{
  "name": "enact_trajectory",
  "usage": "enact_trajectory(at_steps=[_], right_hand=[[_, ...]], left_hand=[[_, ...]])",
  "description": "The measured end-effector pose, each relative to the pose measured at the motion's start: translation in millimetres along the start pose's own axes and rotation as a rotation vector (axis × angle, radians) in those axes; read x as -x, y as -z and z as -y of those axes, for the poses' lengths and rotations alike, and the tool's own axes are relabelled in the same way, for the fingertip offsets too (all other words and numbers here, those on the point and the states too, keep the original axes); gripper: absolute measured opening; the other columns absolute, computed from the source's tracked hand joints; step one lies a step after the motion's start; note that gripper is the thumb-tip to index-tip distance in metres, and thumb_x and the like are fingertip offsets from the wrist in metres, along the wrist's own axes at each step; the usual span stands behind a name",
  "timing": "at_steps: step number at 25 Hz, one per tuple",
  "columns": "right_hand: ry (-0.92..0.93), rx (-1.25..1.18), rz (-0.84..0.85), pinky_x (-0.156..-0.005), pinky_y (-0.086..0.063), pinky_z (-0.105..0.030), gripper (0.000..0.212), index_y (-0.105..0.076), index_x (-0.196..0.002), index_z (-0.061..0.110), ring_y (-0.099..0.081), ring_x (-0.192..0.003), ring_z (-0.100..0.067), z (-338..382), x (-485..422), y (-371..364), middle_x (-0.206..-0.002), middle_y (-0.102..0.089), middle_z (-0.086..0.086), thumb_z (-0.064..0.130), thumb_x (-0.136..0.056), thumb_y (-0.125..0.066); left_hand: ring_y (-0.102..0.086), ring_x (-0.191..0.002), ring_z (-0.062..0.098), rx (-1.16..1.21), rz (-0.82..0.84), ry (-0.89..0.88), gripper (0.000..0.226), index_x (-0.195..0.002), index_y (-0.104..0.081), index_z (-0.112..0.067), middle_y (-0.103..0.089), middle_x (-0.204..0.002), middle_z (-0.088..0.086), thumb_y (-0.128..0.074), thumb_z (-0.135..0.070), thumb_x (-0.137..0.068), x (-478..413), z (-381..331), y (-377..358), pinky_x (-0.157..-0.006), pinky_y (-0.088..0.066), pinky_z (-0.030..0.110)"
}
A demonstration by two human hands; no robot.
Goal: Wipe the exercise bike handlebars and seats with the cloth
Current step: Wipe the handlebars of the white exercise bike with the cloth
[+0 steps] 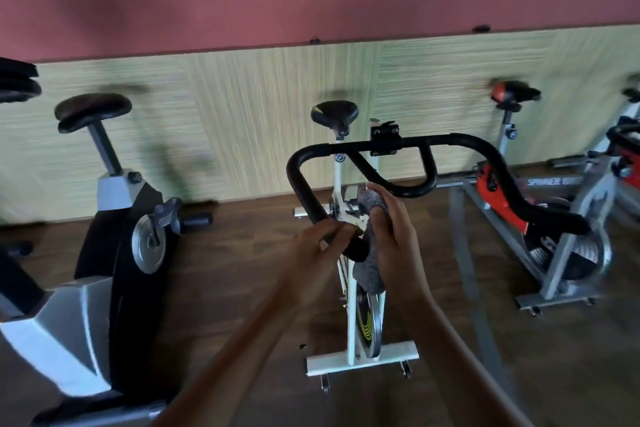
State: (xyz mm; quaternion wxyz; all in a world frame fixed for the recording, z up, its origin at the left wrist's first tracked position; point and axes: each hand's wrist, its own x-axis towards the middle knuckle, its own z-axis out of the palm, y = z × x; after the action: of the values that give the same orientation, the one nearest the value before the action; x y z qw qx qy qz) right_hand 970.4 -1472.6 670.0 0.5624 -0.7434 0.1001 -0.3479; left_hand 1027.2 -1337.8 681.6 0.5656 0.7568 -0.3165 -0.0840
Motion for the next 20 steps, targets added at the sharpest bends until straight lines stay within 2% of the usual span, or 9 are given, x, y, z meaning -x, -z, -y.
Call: enact_trajectory(at_steps=[3,5,7,9,11,14,16,18,20], right_hand=[[0.021,-0.067,-0.071,-0.106,-0.045,-0.03,0.032,-0.056,-0.131,0.028,-0.056,-0.123,-0.008,8,15,-1,-0.13,-0.061,0.004,0.015,-0.104,-0.044],[0.082,-0.096,-0.128,-0.106,-0.045,-0.031,0.032,-0.058,-0.132,0.022,-0.057,-0.124,-0.009,5,17,-5,-0.131,-0.062,0.002,0.013,-0.105,-0.044],[0.172,-0.138,-0.185,-0.107,-0.045,-0.034,0.033,-0.056,-0.136,0.014,-0.057,-0.124,-0.011,-2,18,-9,-0.133,-0.061,0.0,0.01,-0.106,-0.043],[0.307,-0.178,-0.226,-0.108,-0.044,-0.035,0.035,-0.054,-0.138,0.015,-0.055,-0.126,-0.012,-16,26,-13,-0.136,-0.06,-0.001,0.015,-0.106,-0.042],[0.467,-0.195,-0.256,-0.109,-0.041,-0.026,0.034,-0.054,-0.139,0.021,-0.051,-0.13,-0.005,-27,27,-18,-0.139,-0.057,0.005,0.016,-0.107,-0.043],[0.874,-0.171,-0.414,-0.111,-0.036,-0.021,0.036,-0.048,-0.139,0.024,-0.045,-0.137,-0.005,-64,33,-36,-0.142,-0.051,0.008,0.01,-0.106,-0.046],[1.078,-0.144,-0.516,-0.113,-0.035,-0.029,0.038,-0.047,-0.14,0.022,-0.043,-0.14,-0.01,-86,23,-54,-0.146,-0.05,0.0,0.009,-0.105,-0.047],[1.21,-0.108,-0.62,-0.114,-0.035,-0.036,0.038,-0.047,-0.141,0.02,-0.041,-0.141,-0.014,-97,10,-71,-0.15,-0.047,-0.008,0.01,-0.104,-0.046],[1.287,-0.084,-0.709,-0.116,-0.034,-0.042,0.04,-0.046,-0.143,0.02,-0.037,-0.145,-0.025,-99,-3,-84,-0.155,-0.042,-0.012,0.009,-0.105,-0.045]], left_hand=[[-0.071,-0.09,0.018,0.078,-0.017,-0.063,0.036,-0.098,-0.076,-0.012,-0.076,-0.091,0.0,-0.055,-0.041,-0.095,7,-5,-3,-0.086,-0.054,0.051],[-0.073,-0.09,0.019,0.117,-0.069,-0.143,0.031,-0.098,-0.077,-0.009,-0.077,-0.091,0.001,-0.056,-0.032,-0.096,8,-1,-8,-0.086,-0.056,0.05],[-0.073,-0.091,0.016,0.2,-0.109,-0.251,0.027,-0.102,-0.076,-0.003,-0.077,-0.092,0.002,-0.056,-0.02,-0.098,11,10,-13,-0.084,-0.057,0.037],[-0.07,-0.085,0.003,0.243,-0.129,-0.39,0.022,-0.104,-0.074,0.001,-0.076,-0.091,-0.002,-0.054,-0.007,-0.101,17,19,-19,-0.078,-0.051,0.018],[-0.065,-0.074,-0.004,0.237,-0.133,-0.504,0.024,-0.105,-0.074,-0.001,-0.075,-0.088,-0.006,-0.05,-0.001,-0.101,11,25,-20,-0.069,-0.046,0.009],[-0.067,-0.069,0.006,0.23,-0.142,-0.663,0.024,-0.105,-0.074,-0.006,-0.074,-0.081,-0.004,-0.051,-0.009,-0.102,1,47,-22,-0.055,-0.049,0.016],[-0.07,-0.085,0.016,0.22,-0.116,-0.747,0.024,-0.106,-0.075,-0.009,-0.073,-0.091,0.011,-0.053,-0.017,-0.103,-12,60,-20,-0.065,-0.053,0.023],[-0.067,-0.089,0.019,0.208,-0.077,-0.767,0.024,-0.106,-0.076,-0.013,-0.071,-0.094,0.013,-0.054,-0.024,-0.101,-19,68,-17,-0.073,-0.052,0.03],[-0.065,-0.075,0.019,0.197,-0.047,-0.781,0.029,-0.106,-0.073,-0.006,-0.07,-0.084,0.008,-0.053,-0.026,-0.101,-23,76,-14,-0.058,-0.05,0.026]])
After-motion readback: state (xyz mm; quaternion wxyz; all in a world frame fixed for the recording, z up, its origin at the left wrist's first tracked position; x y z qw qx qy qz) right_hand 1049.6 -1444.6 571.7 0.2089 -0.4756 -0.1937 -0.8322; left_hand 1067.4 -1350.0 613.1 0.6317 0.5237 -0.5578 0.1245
